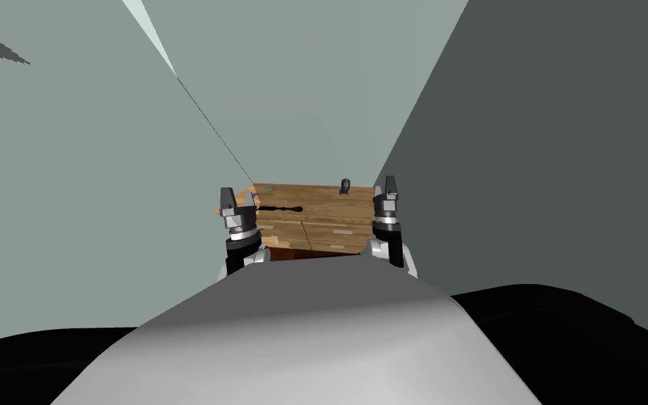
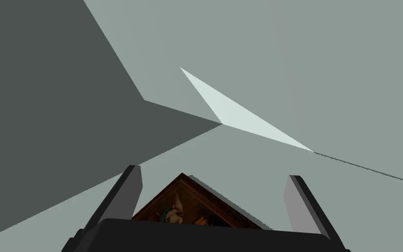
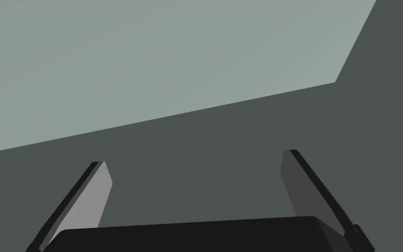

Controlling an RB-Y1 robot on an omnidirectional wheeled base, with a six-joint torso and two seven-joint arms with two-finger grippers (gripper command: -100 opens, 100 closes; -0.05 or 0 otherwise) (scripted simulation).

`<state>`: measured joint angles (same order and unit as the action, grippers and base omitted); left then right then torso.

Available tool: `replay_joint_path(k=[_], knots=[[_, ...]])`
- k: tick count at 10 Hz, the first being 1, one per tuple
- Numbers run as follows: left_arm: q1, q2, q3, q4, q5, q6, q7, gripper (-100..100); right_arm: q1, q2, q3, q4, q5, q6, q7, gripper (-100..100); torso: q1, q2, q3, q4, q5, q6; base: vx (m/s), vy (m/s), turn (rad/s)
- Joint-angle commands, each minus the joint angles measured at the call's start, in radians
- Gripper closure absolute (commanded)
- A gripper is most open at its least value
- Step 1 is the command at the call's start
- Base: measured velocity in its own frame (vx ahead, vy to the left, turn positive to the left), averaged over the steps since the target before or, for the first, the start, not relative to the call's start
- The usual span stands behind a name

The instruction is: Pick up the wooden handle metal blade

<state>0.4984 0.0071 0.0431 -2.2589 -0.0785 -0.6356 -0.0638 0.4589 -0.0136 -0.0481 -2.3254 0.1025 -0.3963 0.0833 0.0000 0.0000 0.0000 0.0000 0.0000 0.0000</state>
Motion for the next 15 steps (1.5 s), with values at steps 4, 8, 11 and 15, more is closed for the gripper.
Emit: replay_joint_path(k=[4, 8, 11, 15], knots=[[-0.018, 0.088, 0.009, -0.01, -0.027, 0.116, -0.019, -100, 0.0, 0.0, 0.0, 0.0, 0.0, 0.0, 0.0, 0, -0.001, 0.0, 0.0, 0.0, 0.0, 0.0, 0.0, -0.017, -0.01], [-0.031, 0.12, 0.015, -0.015, -0.042, 0.207, -0.031, -100, 0.0, 0.0, 0.0, 0.0, 0.0, 0.0, 0.0, 0, -0.001, 0.0, 0.0, 0.0, 0.0, 0.0, 0.003, -0.014, -0.013], [-0.048, 0.149, 0.022, -0.02, -0.057, 0.292, -0.043, -100, 0.0, 0.0, 0.0, 0.0, 0.0, 0.0, 0.0, 0, -0.001, 0.0, 0.0, 0.0, 0.0, 0.0, 0.002, -0.012, -0.019], [-0.069, 0.178, 0.031, -0.023, -0.07, 0.394, -0.055, -100, 0.0, 0.0, 0.0, 0.0, 0.0, 0.0, 0.0, 0, 0.0, 0.0, 0.0, 0.0, 0.0, 0.0, 0.001, -0.01, -0.023]])
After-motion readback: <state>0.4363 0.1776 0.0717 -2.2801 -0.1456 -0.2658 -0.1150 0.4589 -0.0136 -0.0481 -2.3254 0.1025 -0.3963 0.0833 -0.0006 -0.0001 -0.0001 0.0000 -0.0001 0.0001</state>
